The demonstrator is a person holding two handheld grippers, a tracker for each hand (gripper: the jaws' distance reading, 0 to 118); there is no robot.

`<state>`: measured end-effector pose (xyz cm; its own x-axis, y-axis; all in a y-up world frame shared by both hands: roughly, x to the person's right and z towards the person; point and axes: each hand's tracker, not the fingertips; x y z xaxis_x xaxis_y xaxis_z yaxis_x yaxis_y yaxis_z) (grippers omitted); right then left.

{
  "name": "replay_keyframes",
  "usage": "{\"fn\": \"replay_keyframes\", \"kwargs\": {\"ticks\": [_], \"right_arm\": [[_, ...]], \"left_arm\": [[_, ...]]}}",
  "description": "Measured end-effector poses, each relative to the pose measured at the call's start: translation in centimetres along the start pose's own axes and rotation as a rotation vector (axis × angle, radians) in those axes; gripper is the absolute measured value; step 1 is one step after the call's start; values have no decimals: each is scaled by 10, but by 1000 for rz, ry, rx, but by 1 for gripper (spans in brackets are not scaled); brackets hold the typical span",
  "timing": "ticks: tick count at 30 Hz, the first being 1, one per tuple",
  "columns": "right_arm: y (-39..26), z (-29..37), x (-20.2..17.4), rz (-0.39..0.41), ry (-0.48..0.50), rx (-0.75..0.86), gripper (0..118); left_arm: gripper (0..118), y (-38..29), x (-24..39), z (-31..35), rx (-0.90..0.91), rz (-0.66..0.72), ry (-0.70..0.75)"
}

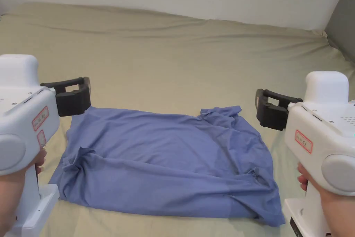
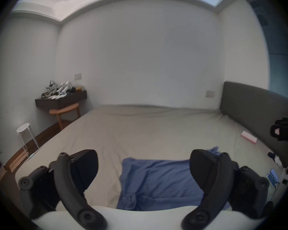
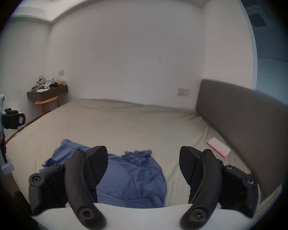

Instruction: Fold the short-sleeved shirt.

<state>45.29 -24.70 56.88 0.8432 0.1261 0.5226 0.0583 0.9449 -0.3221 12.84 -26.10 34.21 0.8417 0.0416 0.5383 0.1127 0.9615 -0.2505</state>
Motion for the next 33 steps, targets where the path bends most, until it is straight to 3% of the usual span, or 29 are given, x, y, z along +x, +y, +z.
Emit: {"fn": "replay_keyframes", "kwargs": {"ticks": [2,3,4,5,8,10,18,21,27,28,29,30,31,32,33], "right_arm": [[6,15,-15,45,13,32,80],[6,20,-23,67,2,41,65],[6,26,-30,83,4,54,35],[6,30,-36,95,9,62,35],[0,35,-50,133,7,81,3],[-2,36,-56,163,23,58,2],[-11,35,-53,156,20,38,2],[-16,33,-50,166,7,26,2],[-33,25,-40,159,-2,-34,2],[-37,23,-37,158,-5,-48,2],[-40,22,-34,159,-11,-59,2],[-44,21,-31,161,-19,-75,2],[-48,21,-28,163,-26,-91,2],[-51,20,-25,163,-31,-105,2],[-55,19,-21,161,-37,-118,2]], "left_arm": [[80,2,13,16,63,2,-34],[63,2,19,25,69,-51,10],[37,0,25,31,83,-66,11],[31,-3,30,36,87,-76,3],[6,-13,39,40,93,-96,4],[0,-15,42,41,87,-113,1],[0,-23,26,33,17,-104,34],[0,-37,19,20,-62,-175,23],[0,-106,-9,-30,-323,-137,51],[2,-125,-18,-44,-400,-124,43],[19,-141,-26,-58,-468,-114,46],[45,-159,-33,-69,-537,-96,55],[89,-175,-41,-81,-593,-75,79],[109,-188,-47,-90,-640,-55,86],[115,-200,-54,-99,-673,-28,97]]}}
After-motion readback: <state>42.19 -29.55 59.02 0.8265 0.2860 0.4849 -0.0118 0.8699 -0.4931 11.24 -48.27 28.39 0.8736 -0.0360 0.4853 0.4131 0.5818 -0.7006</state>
